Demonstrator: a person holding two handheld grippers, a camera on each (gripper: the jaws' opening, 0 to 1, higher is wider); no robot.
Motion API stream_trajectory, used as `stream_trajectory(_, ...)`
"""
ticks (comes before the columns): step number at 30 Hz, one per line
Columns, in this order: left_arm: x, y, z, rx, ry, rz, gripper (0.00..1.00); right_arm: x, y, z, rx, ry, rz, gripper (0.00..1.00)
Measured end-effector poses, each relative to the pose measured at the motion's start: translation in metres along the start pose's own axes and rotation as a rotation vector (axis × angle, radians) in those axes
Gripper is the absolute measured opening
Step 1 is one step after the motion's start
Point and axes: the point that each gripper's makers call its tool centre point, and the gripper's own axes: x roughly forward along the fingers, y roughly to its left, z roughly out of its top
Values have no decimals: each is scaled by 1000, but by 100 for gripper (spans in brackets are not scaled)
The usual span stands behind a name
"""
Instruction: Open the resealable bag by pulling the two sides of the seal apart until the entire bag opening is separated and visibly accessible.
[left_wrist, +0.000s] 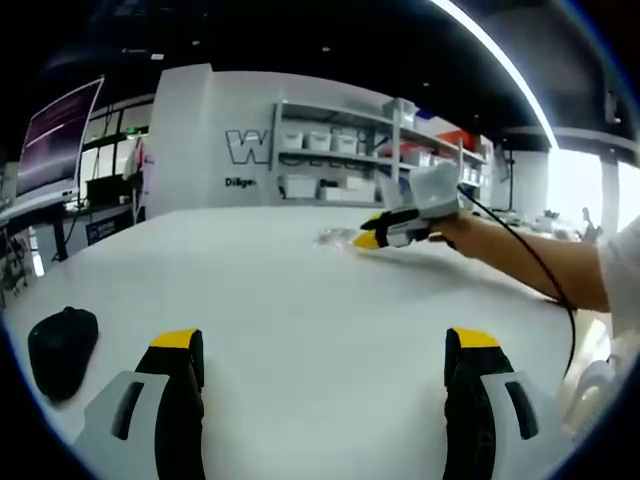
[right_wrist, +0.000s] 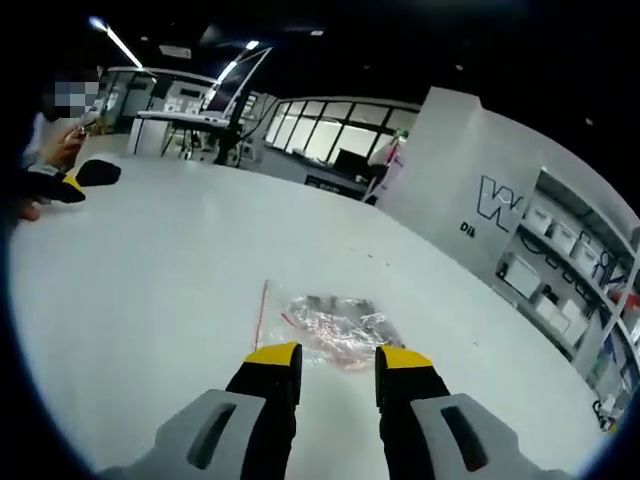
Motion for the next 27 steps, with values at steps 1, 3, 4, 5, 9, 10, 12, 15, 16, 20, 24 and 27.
stream_trajectory(1,0,0,0,0,0,-1,100,0,0,0,-21,1,0,23)
stream_trajectory(3,0,0,0,-2,-2,-2,100,0,-5,-4,-52,16,-7,22)
stream_trajectory(4,0,0,0,-2,-2,-3,100,1,-10,-5,-58,21,-11,22)
stream_trajectory(5,0,-1,1,-3,-3,-4,100,2,-13,-7,-65,27,-13,22)
stream_trajectory(9,0,-1,1,-5,-6,-6,100,6,-22,-13,-90,51,-21,22)
stream_trajectory(10,0,-1,1,-6,-6,-6,100,8,-23,-13,-93,56,-22,22)
stream_trajectory(12,0,0,1,-9,-7,-6,100,8,-21,-15,-110,70,-19,22)
stream_trajectory(15,0,-1,2,-16,-8,-10,100,11,-17,-17,-125,82,-11,21)
stream_trajectory(16,0,-1,2,-17,-9,-9,100,14,-18,-16,-129,80,-11,21)
stream_trajectory(20,-1,-1,2,-20,-10,-10,100,18,-15,-14,-133,78,-6,21)
stream_trajectory(24,-1,-1,2,-26,-10,-13,100,29,-12,-6,-167,64,2,21)
stream_trajectory(27,-1,1,2,-31,-8,-13,100,36,-6,1,-237,40,29,21)
